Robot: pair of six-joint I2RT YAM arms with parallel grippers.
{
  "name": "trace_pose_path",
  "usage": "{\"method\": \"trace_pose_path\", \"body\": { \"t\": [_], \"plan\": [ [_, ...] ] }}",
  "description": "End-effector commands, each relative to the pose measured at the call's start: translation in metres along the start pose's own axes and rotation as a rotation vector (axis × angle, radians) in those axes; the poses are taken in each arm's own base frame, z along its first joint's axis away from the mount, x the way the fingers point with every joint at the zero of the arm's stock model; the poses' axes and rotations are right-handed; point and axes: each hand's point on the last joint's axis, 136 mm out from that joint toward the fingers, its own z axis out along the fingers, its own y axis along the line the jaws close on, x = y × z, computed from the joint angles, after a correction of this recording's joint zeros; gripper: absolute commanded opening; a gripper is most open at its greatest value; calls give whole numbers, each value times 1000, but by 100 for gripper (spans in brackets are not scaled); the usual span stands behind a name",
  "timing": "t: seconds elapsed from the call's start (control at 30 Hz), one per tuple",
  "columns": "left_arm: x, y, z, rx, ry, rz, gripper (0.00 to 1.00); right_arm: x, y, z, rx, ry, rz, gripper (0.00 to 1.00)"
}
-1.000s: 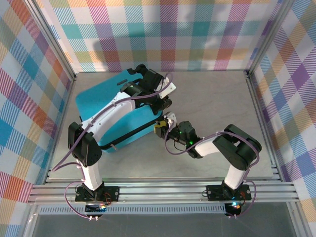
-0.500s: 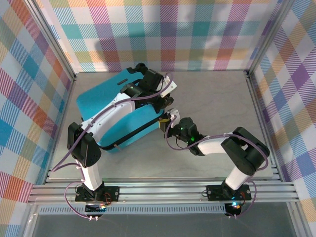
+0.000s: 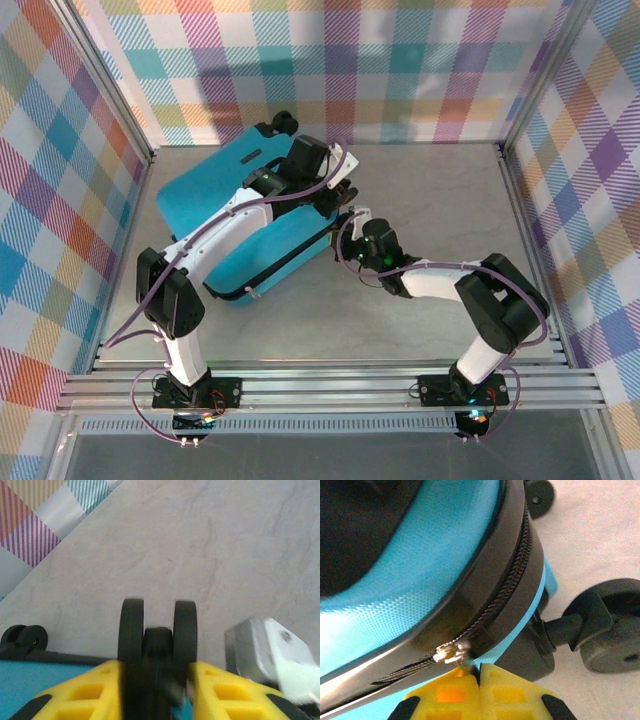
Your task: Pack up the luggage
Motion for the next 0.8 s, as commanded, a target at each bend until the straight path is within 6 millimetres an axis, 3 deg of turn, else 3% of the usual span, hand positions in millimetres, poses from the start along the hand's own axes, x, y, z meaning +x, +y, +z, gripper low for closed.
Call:
{"method": "trace_pose_path", "body": {
  "t": [0.0, 0.27, 0.4, 0.5, 0.67, 0.77],
  "plan": [
    [-37, -27, -45, 111, -122, -21, 0, -31, -112, -12, 394, -137, 134, 0],
    [-40, -15, -33, 57, -107, -38, 0, -40, -87, -12, 250, -179, 37, 0],
    [-43, 3, -44, -49, -106, -66, 0, -37, -70, -9, 150, -161, -36, 0],
    [-41, 26, -66, -197, -89, -144, 7, -33, -64, -11, 118, -146, -54, 0],
    [-2, 46, -116, -395, -87, -412, 11, -29, -61, -12, 107, -113, -76, 0],
    [29, 40, -133, -410, -108, -562, 17, -29, -56, -13, 83, -102, -71, 0]
  ]
}}
